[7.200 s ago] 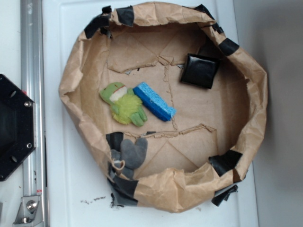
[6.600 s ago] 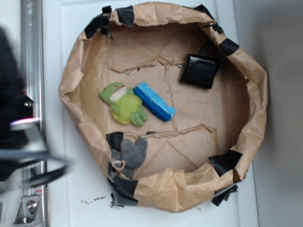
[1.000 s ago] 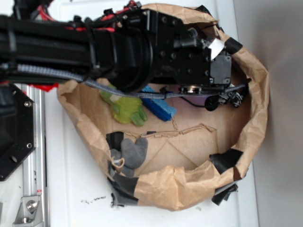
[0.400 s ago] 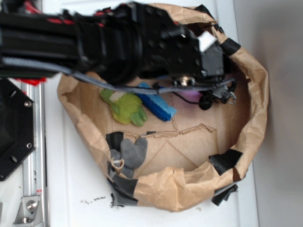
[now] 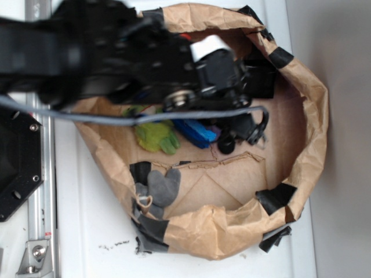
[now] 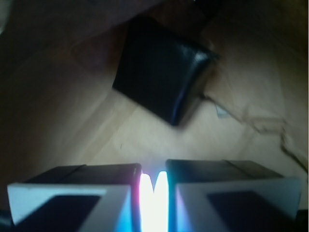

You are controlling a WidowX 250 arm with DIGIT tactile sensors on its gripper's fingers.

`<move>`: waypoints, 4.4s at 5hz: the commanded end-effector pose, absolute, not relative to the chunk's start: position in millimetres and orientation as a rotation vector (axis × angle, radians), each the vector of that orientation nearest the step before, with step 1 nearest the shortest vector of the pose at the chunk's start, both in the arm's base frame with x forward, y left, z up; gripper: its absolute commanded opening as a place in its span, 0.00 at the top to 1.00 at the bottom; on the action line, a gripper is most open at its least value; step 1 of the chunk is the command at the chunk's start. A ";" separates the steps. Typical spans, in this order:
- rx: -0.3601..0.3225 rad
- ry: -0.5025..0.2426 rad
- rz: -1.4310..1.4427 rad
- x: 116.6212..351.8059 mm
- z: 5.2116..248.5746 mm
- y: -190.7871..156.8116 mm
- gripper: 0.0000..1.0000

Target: Grab the black box.

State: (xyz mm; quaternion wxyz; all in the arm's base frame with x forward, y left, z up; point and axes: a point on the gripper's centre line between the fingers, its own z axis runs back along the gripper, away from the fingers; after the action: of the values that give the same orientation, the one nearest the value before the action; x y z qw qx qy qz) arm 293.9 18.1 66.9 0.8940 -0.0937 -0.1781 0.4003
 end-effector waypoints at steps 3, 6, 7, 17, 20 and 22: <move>-0.003 -0.536 1.042 317.8 66.5 64.2 0.00; 0.014 -0.552 1.092 342.8 63.8 82.2 0.00; 0.011 -0.541 1.096 345.0 61.8 83.5 0.00; -0.173 -0.316 0.353 308.0 102.5 6.6 1.00; -0.010 -0.223 0.439 301.5 99.7 2.2 0.00; -0.030 -0.219 0.704 301.2 82.2 -4.0 0.00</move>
State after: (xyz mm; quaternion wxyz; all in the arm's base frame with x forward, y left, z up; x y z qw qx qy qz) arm 302.0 -4.9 65.3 0.9348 -0.0051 -0.0893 0.3438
